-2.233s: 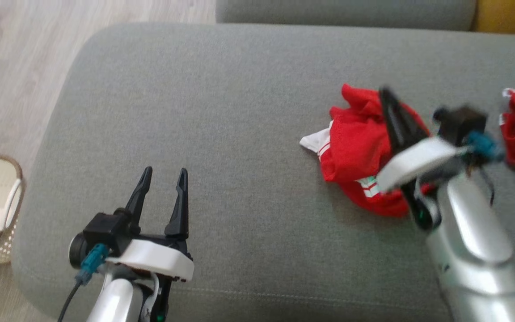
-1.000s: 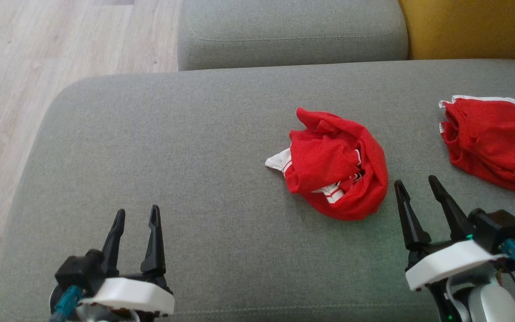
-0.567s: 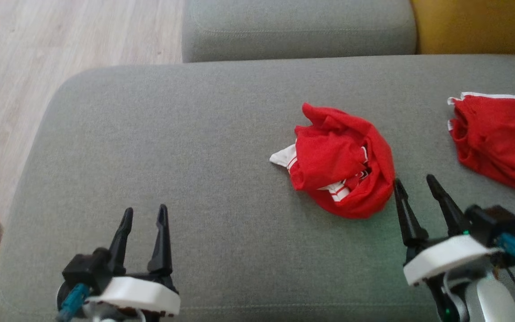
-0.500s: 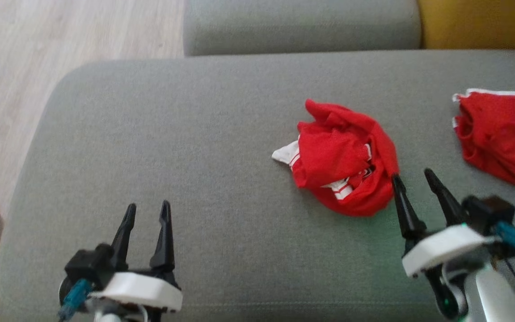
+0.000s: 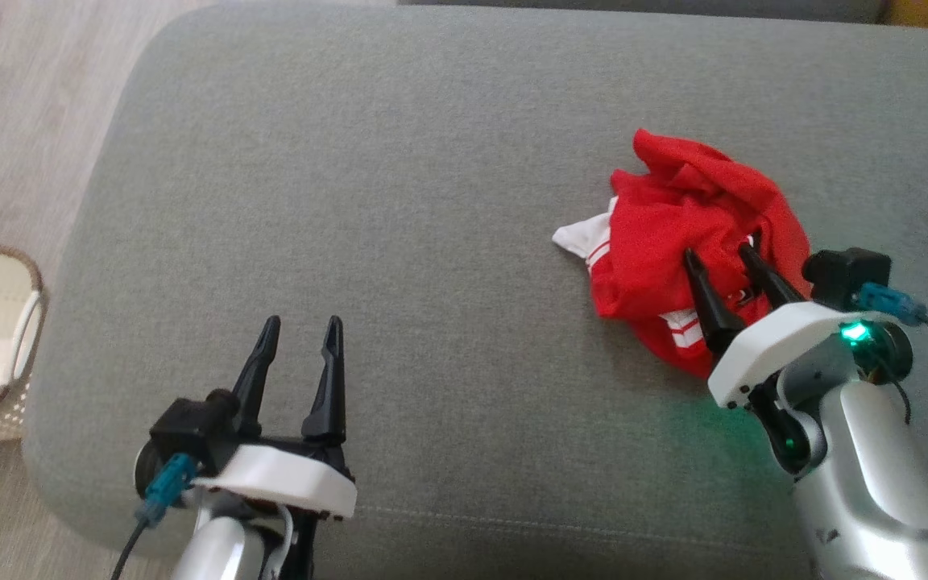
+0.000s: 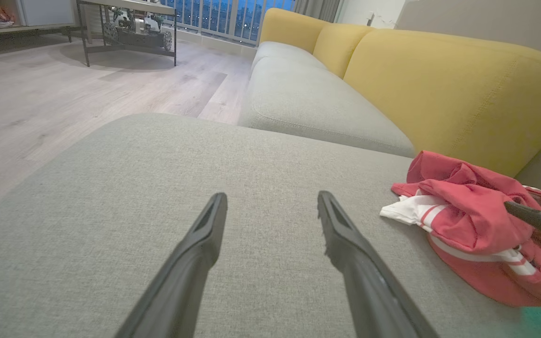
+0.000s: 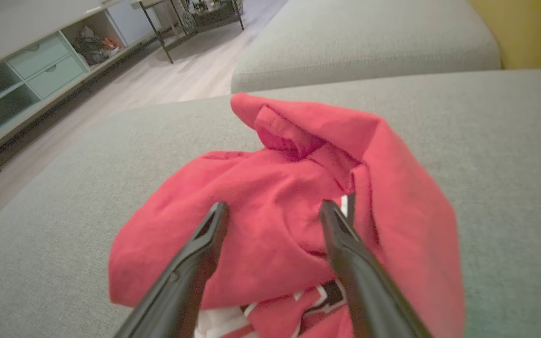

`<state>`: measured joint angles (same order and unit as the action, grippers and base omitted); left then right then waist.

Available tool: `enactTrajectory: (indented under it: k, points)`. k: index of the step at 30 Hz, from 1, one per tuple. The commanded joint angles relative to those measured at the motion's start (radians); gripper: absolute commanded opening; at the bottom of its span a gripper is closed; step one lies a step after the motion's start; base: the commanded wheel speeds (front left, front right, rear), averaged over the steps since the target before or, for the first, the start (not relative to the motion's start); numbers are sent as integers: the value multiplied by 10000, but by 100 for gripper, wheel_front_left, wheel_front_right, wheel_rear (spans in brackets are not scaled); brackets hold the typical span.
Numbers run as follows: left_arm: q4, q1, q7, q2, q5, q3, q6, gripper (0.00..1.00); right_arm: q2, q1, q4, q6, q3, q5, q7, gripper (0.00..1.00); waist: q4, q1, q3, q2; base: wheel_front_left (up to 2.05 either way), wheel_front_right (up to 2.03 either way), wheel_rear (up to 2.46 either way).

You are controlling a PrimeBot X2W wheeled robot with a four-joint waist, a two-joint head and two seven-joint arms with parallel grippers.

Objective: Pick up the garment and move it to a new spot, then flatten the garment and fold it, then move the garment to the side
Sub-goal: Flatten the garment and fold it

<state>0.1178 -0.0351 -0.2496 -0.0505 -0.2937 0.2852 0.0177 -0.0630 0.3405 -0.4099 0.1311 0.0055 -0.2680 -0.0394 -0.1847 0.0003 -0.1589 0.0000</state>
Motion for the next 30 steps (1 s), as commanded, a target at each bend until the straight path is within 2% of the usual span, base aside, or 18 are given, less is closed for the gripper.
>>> enactTrajectory:
  k: [1,7,8,15,20,25,30]
  points:
    - [-287,-479,-122,3,-93,-232,70,100,-71,474,108,-4,252,-105,-51,100,-175,-3,-149,0,0,0,0]
    - [-299,-589,-122,3,-161,-133,129,100,-137,881,-843,-4,199,-514,-240,100,-317,-3,-227,0,0,0,0]
    - [-301,-602,-122,3,-167,-118,131,100,-145,938,-932,-4,239,-612,-246,0,-333,-3,-235,0,0,0,0]
    - [-221,-527,-122,3,-149,-135,167,100,-380,1327,-1209,-4,693,-1048,108,0,-297,-3,68,0,0,0,0]
    - [-191,-415,-122,3,-118,-224,143,100,-486,1821,-873,-4,910,-1200,374,0,-196,-3,478,0,0,0,0]
    - [-167,-235,-122,3,-89,-288,120,100,-446,2908,600,-4,666,-1390,1136,0,-113,-3,886,0,0,0,0]
    - [-216,-66,-122,3,-109,-304,133,100,-172,3845,2704,-4,-362,-1459,2283,0,-166,-3,1093,0,0,0,0]
